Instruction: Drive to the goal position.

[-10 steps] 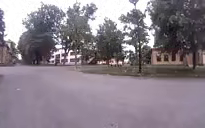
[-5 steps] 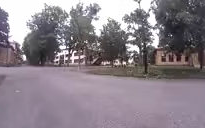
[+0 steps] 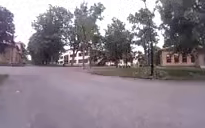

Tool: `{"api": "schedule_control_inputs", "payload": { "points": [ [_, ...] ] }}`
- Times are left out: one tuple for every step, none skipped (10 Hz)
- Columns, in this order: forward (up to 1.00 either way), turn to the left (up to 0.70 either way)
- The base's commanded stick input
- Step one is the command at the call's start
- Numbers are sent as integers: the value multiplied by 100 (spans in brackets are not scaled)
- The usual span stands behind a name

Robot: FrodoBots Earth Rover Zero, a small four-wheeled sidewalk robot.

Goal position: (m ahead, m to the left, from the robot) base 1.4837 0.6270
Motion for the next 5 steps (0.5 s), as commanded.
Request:
{"api": "schedule_control_inputs", "payload": {
  "points": [
    [45, 27],
    [45, 27],
    [45, 27],
    [45, 27],
    [45, 27]
  ]
}}
